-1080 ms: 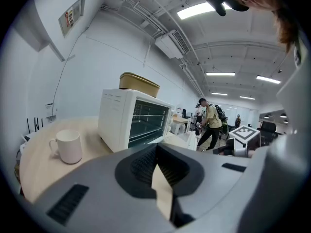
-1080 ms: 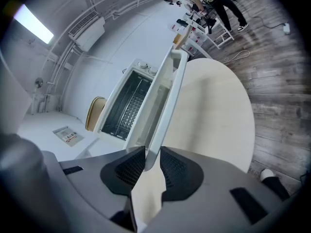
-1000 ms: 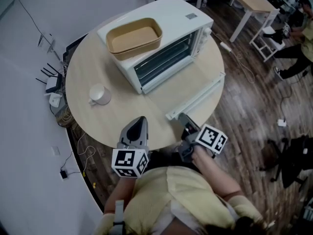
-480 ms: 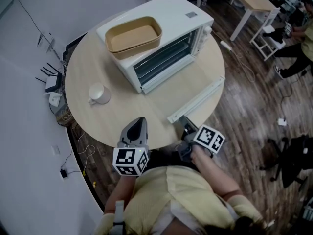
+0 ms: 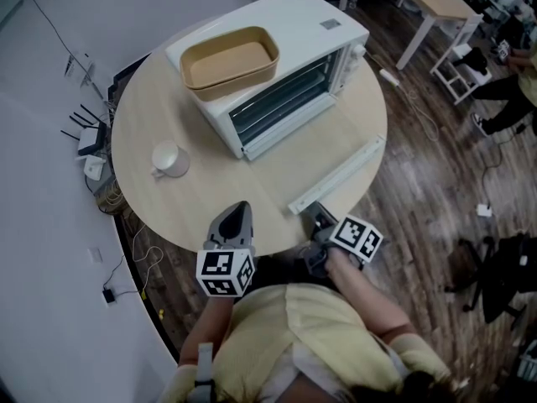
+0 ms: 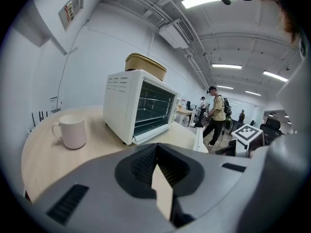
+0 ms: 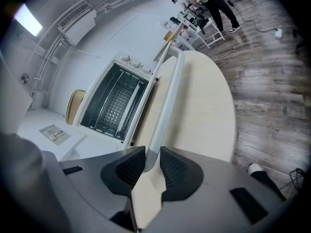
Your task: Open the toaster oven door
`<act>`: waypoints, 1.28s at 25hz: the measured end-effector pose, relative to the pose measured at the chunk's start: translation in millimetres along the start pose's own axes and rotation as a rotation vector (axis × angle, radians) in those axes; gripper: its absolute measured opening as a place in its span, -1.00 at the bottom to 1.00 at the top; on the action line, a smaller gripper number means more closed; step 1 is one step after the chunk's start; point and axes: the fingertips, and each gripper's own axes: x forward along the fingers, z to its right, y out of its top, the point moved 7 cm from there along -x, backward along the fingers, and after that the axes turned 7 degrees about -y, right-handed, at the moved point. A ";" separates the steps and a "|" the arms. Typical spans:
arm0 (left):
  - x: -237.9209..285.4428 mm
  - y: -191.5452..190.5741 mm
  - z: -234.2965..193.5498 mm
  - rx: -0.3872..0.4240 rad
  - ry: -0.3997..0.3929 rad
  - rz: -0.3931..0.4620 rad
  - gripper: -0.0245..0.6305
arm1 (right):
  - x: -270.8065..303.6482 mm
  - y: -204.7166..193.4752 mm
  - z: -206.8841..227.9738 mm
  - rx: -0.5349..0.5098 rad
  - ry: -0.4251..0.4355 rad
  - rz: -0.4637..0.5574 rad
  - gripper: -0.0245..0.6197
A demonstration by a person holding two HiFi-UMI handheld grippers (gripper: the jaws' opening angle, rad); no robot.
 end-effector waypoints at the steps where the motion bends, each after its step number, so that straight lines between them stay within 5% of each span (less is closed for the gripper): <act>1: 0.7 -1.2 0.0 -0.002 -0.001 -0.003 -0.92 | 0.7 -0.7 1.7 0.001 -0.006 -0.002 -0.63; 23: 10.3 -8.2 -0.7 -0.038 -0.029 -0.033 -0.92 | -2.1 -2.2 15.2 -0.038 -0.125 -0.003 -0.76; 32: 11.5 -9.1 -0.2 -0.035 -0.040 -0.038 -0.92 | -9.5 1.8 17.3 -0.027 -0.099 0.034 -0.76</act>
